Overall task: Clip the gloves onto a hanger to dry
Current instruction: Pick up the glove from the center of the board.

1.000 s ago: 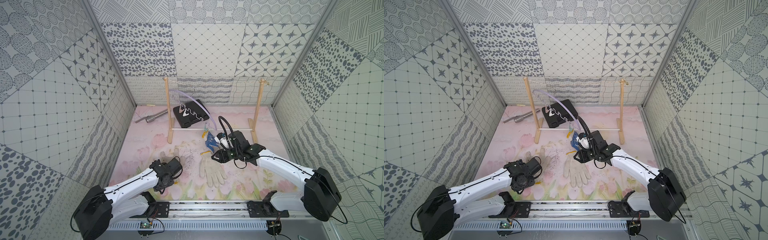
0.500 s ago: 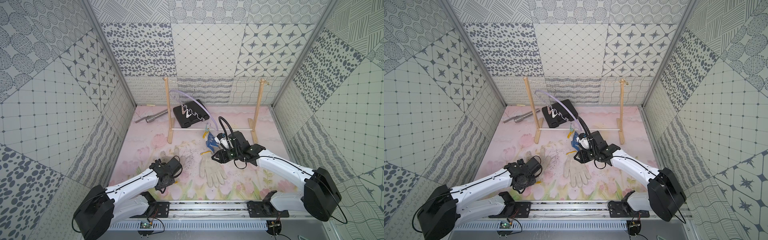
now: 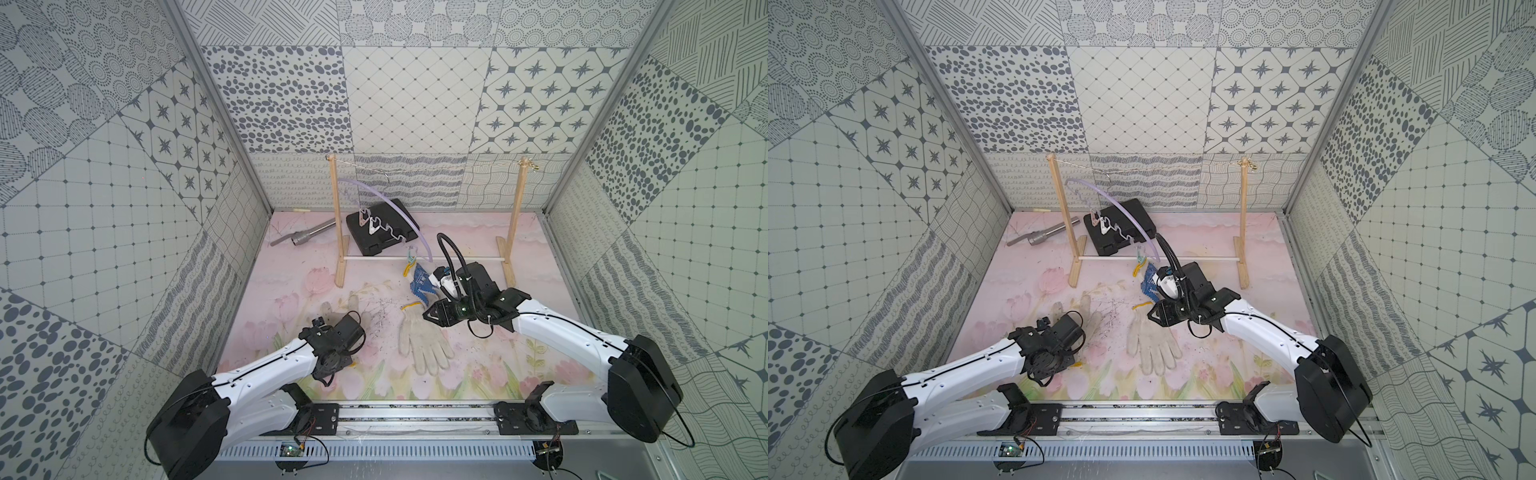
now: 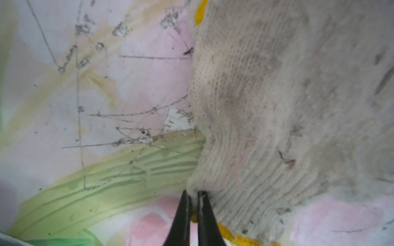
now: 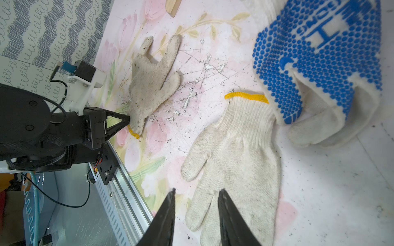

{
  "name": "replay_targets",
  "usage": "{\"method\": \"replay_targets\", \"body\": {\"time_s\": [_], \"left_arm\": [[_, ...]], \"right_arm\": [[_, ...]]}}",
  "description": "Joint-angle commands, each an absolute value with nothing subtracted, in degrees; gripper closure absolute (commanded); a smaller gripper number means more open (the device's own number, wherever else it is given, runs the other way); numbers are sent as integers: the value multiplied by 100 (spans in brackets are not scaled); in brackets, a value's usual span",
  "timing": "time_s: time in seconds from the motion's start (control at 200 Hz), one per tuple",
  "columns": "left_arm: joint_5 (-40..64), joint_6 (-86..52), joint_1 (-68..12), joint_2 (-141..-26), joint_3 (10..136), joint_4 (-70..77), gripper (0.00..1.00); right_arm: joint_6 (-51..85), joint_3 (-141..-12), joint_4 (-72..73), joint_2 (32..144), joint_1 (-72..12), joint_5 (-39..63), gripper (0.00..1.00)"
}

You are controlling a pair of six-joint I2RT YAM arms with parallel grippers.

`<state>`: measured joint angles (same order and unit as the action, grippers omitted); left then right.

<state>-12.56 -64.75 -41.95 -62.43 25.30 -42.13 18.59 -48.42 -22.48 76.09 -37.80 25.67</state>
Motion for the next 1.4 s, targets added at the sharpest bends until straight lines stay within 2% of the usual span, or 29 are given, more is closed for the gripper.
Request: {"method": "replay_targets", "body": {"time_s": [0.0, 0.12, 0.225, 0.3, 0.53, 0.655, 0.83, 0.971, 1.041, 1.096, 1.256, 1.396], "left_arm": [[-960, -6199, -4238, -6364, 2357, -3415, 100], [-1016, -5940, -4372, -6126, 2921, -3977, 100], [-990, -5573, -4409, -6093, 3583, -4396, 100], [-947, -5255, -4405, -6148, 4076, -4712, 100], [-94, -4509, -4326, -6404, 5348, -5227, 100], [286, -4217, -4270, -6703, 6028, -5573, 100], [925, -3849, -4219, -7034, 6848, -5820, 100], [1307, -3651, -4195, -7292, 7353, -5948, 100], [1414, -3561, -4183, -7457, 7551, -6014, 100], [1437, -3505, -4184, -7592, 7690, -6076, 100], [1412, -3415, -4169, -7822, 7919, -6141, 100], [1437, -3340, -4132, -8010, 8054, -6195, 100]], "right_arm": [[1610, -4881, -2115, 7438, -3920, 2569, 64], [1009, -4919, -2029, 7426, -4345, 2358, 64], [259, -4943, -1800, 7402, -4890, 1974, 57], [-434, -4855, -1504, 7355, -5236, 1745, 56], [-2131, -4460, -502, 7088, -5964, 1116, 55], [-2823, -4050, 279, 6938, -6202, 930, 47], [-2937, -3978, 845, 7000, -6292, 504, 44], [-2900, -4144, 864, 7074, -6295, 261, 55], [-2816, -4234, 857, 7109, -6317, 101, 57], [-2779, -4232, 922, 7102, -6350, -32, 55], [-2806, -4138, 1055, 6862, -6509, -599, 42], [-2732, -4086, 1007, 6453, -6505, -604, 39]]}}
